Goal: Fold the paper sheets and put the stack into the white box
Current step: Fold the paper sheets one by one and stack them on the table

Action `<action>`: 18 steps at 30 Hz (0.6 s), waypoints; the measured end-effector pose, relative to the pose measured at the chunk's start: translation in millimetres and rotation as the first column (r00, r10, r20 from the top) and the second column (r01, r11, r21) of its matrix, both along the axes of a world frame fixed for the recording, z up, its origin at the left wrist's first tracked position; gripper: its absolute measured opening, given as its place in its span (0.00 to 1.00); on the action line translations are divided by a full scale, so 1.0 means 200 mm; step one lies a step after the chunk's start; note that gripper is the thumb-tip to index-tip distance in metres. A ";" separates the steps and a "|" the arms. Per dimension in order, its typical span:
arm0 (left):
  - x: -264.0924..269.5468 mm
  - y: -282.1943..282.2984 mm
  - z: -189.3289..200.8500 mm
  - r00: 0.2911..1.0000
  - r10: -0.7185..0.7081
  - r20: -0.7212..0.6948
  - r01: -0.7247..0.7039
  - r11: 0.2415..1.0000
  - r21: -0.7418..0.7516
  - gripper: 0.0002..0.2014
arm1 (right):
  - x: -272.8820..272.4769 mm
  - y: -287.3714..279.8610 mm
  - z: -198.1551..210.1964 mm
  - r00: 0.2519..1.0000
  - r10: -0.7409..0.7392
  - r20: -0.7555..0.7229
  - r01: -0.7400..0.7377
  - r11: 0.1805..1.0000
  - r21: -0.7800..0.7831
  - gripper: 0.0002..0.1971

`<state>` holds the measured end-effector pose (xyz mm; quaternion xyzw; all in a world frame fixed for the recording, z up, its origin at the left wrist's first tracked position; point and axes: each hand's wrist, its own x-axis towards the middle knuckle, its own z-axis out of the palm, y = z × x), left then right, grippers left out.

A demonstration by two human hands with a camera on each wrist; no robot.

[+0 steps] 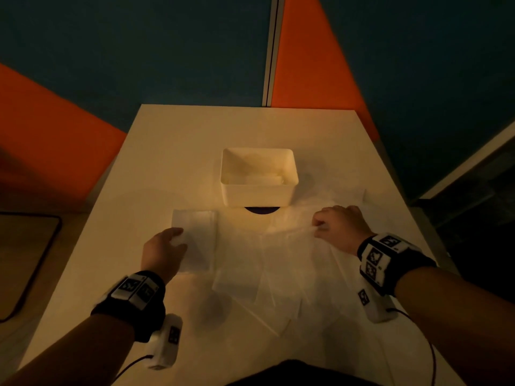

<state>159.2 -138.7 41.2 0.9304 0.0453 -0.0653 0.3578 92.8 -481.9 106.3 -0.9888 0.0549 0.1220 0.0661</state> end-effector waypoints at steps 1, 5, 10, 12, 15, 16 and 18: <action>-0.01 0.00 0.00 1.000 0.007 -0.003 -0.007 1.000 -0.008 0.18 | 0.00 0.00 0.01 1.000 -0.009 0.002 0.009 1.000 0.027 0.07; -0.03 0.00 0.00 1.000 0.009 -0.019 -0.009 1.000 -0.001 0.18 | -0.02 0.00 0.00 0.999 -0.030 -0.021 0.032 0.991 0.126 0.19; -0.04 0.02 -0.01 0.998 -0.048 -0.046 0.051 0.997 0.063 0.20 | -0.05 0.02 -0.03 0.996 0.075 -0.052 -0.075 0.997 0.002 0.29; -0.04 0.02 -0.01 0.997 -0.067 -0.043 0.070 0.994 0.085 0.20 | -0.05 0.03 -0.05 0.991 0.077 -0.106 -0.087 0.992 -0.090 0.30; -0.04 0.03 -0.03 0.996 -0.073 -0.047 0.078 0.991 0.106 0.21 | -0.05 0.04 -0.07 0.984 0.024 -0.177 -0.051 0.987 -0.153 0.34; -0.04 0.03 -0.03 0.996 -0.071 -0.052 0.076 0.992 0.103 0.21 | -0.05 0.05 -0.07 0.982 0.011 -0.186 -0.041 0.986 -0.159 0.34; -0.04 0.04 -0.04 0.996 -0.062 -0.062 0.069 0.991 0.114 0.22 | -0.04 0.06 -0.07 0.984 0.001 -0.181 -0.033 0.984 -0.174 0.30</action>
